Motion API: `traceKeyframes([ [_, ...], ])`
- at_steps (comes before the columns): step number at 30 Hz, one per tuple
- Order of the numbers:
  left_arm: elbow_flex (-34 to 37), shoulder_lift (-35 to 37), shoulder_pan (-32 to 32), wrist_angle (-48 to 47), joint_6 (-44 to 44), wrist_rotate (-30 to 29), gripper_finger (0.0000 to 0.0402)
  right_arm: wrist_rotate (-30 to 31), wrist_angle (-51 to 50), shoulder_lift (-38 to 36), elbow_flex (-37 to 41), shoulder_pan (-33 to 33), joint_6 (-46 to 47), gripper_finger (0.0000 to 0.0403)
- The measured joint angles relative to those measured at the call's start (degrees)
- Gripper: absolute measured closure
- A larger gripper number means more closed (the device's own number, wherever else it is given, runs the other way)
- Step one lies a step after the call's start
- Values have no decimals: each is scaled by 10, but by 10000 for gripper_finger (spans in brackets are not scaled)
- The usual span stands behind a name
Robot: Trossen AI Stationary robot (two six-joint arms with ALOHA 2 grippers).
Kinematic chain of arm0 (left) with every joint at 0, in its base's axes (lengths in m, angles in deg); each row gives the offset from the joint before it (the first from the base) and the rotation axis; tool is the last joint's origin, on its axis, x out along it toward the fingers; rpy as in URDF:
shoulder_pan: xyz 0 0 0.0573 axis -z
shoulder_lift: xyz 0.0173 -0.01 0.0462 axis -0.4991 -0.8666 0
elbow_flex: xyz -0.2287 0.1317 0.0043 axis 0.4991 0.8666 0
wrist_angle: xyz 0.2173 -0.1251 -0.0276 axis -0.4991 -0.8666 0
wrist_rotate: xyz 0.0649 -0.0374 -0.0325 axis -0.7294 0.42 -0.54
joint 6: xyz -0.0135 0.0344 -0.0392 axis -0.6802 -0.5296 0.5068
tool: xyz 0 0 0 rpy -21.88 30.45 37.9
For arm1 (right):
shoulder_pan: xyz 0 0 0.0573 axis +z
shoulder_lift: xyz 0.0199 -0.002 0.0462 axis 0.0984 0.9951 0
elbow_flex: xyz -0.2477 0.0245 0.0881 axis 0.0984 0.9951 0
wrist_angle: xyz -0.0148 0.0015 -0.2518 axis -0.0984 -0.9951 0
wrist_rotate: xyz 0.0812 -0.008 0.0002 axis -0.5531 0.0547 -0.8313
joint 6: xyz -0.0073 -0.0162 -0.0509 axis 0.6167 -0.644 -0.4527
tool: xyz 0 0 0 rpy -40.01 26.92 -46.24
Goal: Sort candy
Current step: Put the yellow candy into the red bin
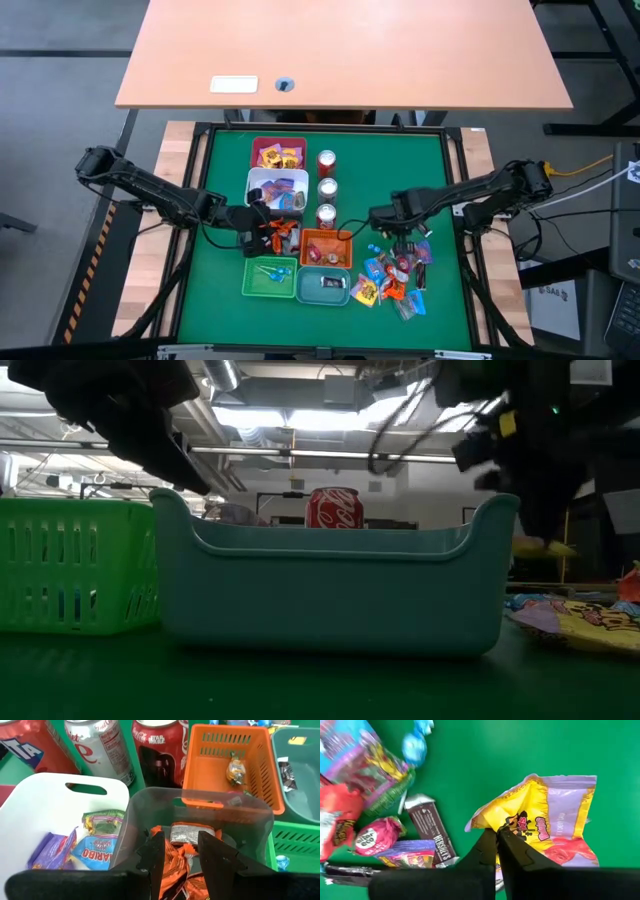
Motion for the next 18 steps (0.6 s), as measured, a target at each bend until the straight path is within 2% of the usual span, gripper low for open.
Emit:
traceKeyframes([
  [11,0,0,0,8,0,0,295,58,24,0,-136,0,-118,399],
  [18,0,0,0,8,0,0,295,52,182,-1,-164,-22,-242,399],
])
